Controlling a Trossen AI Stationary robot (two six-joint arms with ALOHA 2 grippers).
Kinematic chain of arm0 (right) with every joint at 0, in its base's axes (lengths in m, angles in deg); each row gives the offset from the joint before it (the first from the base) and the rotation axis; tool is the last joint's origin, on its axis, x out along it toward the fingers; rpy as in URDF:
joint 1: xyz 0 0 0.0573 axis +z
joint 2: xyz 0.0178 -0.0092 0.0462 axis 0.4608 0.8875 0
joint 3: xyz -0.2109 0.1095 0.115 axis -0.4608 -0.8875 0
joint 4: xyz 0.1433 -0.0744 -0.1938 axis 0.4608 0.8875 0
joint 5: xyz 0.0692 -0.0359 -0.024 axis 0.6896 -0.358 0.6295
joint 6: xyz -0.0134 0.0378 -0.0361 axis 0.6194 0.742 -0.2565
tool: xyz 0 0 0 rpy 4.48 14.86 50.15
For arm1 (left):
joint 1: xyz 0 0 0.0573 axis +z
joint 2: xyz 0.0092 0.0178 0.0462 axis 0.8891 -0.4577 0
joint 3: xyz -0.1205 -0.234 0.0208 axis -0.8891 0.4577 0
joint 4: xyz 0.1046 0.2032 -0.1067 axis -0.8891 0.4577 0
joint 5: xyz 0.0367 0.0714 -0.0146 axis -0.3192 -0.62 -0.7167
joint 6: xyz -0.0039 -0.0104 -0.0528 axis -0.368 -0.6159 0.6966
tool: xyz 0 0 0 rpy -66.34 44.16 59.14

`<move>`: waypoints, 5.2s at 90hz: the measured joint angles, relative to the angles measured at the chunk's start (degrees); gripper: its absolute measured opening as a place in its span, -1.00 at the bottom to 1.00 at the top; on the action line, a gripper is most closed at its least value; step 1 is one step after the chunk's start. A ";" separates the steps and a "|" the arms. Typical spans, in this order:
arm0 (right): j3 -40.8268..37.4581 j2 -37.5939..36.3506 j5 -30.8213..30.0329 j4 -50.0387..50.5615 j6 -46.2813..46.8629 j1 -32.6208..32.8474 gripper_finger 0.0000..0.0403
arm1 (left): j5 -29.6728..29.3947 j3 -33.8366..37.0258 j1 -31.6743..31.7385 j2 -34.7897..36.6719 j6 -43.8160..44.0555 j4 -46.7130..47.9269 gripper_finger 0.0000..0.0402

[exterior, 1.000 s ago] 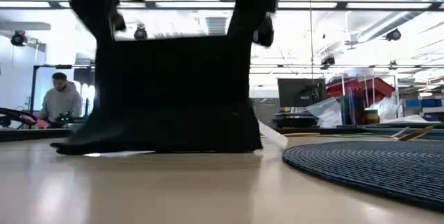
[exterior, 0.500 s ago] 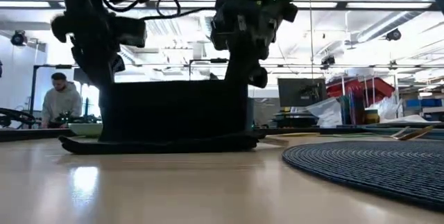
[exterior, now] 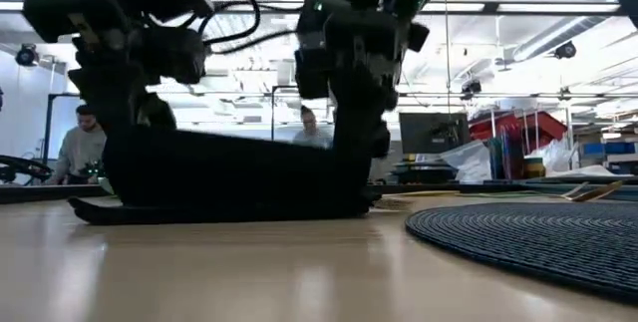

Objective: Set table place
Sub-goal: Fold the black table napkin, then move the black table napkin to the middle left of the table

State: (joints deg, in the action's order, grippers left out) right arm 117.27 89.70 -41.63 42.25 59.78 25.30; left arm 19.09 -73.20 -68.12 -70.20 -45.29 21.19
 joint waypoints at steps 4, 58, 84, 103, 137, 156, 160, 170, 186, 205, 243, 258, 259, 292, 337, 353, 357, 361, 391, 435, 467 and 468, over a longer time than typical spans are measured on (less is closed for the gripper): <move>-0.59 0.17 0.05 -0.37 0.07 0.39 -0.96 | 1.77 0.42 -0.83 -0.13 -0.02 -1.88 -0.98; -5.02 -14.41 -16.95 -4.42 12.21 3.18 -0.05 | -9.20 -1.60 -4.90 -0.11 -5.90 -4.37 -0.12; -13.29 -26.90 -40.72 -6.67 24.21 9.03 -0.93 | -9.22 -7.52 -0.68 -7.85 -17.18 -6.20 -0.97; -19.03 -32.17 -45.32 -13.08 27.43 11.44 -0.99 | -7.17 -12.58 -0.23 -16.81 -28.31 -7.35 -1.00; -22.20 -38.28 -45.83 -12.47 28.17 13.65 -1.00 | -10.84 -18.76 3.41 -29.53 -17.03 7.56 -1.00; -22.20 -41.45 -47.14 -10.14 27.55 15.89 -1.00 | -12.43 -15.65 3.64 -26.26 7.12 19.28 -1.00; -22.22 -41.96 -47.20 -8.92 27.48 16.29 -1.00 | -10.71 -14.44 3.38 -25.07 13.25 20.23 -1.00; -22.23 -43.32 -47.16 -7.00 26.78 17.36 -1.00 | -8.29 -10.37 0.70 -21.90 26.22 19.62 -1.00; -22.23 -45.43 -47.18 -4.30 26.12 18.54 -1.00 | -6.01 -2.17 -6.05 -15.57 44.37 18.89 -1.00; -22.20 -47.61 -47.09 -2.37 24.28 19.17 -1.00 | -3.08 5.90 -14.83 -5.68 64.42 14.57 -1.00; -22.20 -50.43 -46.68 3.26 21.68 19.17 -1.00 | 0.52 10.71 -26.69 2.47 85.90 12.49 -1.00; -22.20 -50.69 -46.70 4.39 20.92 19.15 -1.00 | -4.53 9.05 -26.66 3.84 85.70 12.91 -1.00; -22.20 -50.69 -46.72 4.40 20.75 19.15 -1.00 | -5.13 8.81 -26.64 3.93 85.70 12.86 -1.00; -22.20 -50.61 -46.92 4.72 18.51 19.15 -1.00 | -13.17 -1.80 -27.96 1.03 87.54 13.53 -1.00; -22.20 -50.61 -46.94 4.91 17.79 19.15 -1.00 | -17.39 -18.11 -36.69 -16.24 93.04 21.80 -1.00; -22.20 -50.61 -46.94 4.91 17.77 19.13 -1.00 | -24.81 -24.26 -38.89 -19.10 96.28 29.91 -1.00; -22.20 -50.61 -46.94 4.91 17.77 19.13 -1.00 | -21.26 -23.83 -39.63 -20.06 97.79 30.88 -1.00; -22.23 -50.61 -46.94 4.91 17.77 19.13 -1.00 | -17.82 -23.24 -40.37 -20.84 99.03 30.45 -1.00; -23.15 -50.61 -46.96 4.88 17.55 19.11 -1.00 | -19.66 -20.22 -41.86 -22.64 101.31 21.49 -1.00; -23.03 -50.67 -46.11 4.53 18.47 19.11 -1.00 | -27.48 -17.99 -42.03 -11.73 100.63 24.08 -1.00; -22.97 -50.67 -46.11 4.73 18.14 19.02 -1.00 | -28.75 -18.12 -42.10 -5.55 101.89 30.49 -1.00; -22.97 -50.67 -46.09 4.73 18.12 19.02 -1.00 | -29.11 -18.05 -42.10 -5.79 101.99 30.56 -1.00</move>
State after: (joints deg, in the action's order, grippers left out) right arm 94.30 39.03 -87.72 46.98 77.90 44.32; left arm -10.02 -91.25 -110.22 -75.99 56.70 51.75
